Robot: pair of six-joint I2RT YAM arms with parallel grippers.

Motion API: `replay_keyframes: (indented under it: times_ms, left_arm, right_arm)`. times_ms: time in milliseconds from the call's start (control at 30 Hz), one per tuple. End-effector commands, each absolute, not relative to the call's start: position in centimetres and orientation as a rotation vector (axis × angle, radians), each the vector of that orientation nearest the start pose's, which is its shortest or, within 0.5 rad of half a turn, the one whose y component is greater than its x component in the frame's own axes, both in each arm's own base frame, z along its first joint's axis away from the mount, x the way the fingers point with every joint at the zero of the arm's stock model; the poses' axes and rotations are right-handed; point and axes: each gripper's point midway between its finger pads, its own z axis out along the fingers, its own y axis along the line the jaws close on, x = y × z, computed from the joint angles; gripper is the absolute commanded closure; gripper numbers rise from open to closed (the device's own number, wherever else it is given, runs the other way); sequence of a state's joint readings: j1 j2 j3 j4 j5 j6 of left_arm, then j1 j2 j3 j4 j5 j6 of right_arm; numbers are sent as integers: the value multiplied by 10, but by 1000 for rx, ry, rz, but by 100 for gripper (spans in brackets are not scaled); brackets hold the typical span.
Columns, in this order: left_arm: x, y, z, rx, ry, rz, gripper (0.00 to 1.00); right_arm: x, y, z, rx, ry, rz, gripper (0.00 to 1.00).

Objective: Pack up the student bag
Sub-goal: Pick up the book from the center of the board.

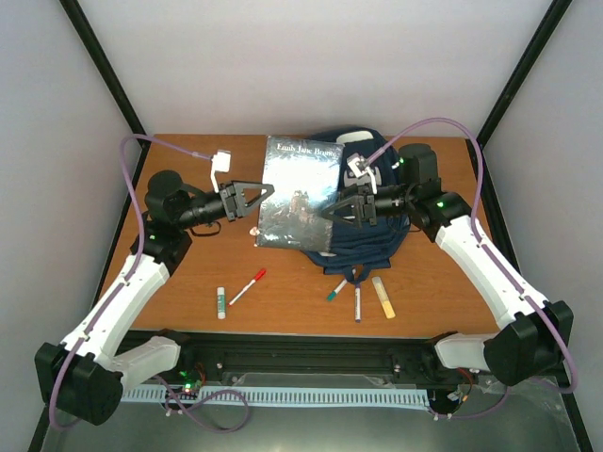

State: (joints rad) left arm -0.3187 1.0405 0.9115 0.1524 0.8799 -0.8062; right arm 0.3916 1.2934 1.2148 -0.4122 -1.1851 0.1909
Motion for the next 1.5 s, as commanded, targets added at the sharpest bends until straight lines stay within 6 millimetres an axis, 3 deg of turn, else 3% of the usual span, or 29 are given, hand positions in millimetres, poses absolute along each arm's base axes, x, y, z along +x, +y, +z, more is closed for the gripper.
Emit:
replay_keyframes:
  times_ms: [0,100,567,767,933,1000,1133,1400,1467]
  left_arm:
    - [281,-219,398,301,1643,-1434,95]
    - [287,-222,387,276,1679,-1450,93]
    - [297,-226,349,219,1765,-1467,89]
    - [303,-226,337,202,1821,-1427,75]
    - [298,-229,337,249,1803,-1458,45]
    - [294,-234,339,287,1784,-1505,42]
    - [287,-239,338,336,1783,-1566,49]
    - [277,-238,351,370,1735,-1570,90]
    - [276,-236,357,366,1719,-1569,98]
  right_arm:
    - [218,271,372,-1025,1740,1656,37]
    - [226,273,373,-999,1763,1649,50]
    - [253,281,388,-904,1784,1634,75]
    - [253,280,387,-902,1788,1630,92]
    - [252,275,382,-876,1800,1626,97]
    - [252,274,383,-880,1794,1622,97]
    - [255,272,381,-873,1804,1622,97]
    - [268,273,367,-834,1852,1627,97]
    - [269,273,361,-835,1864,1632,91]
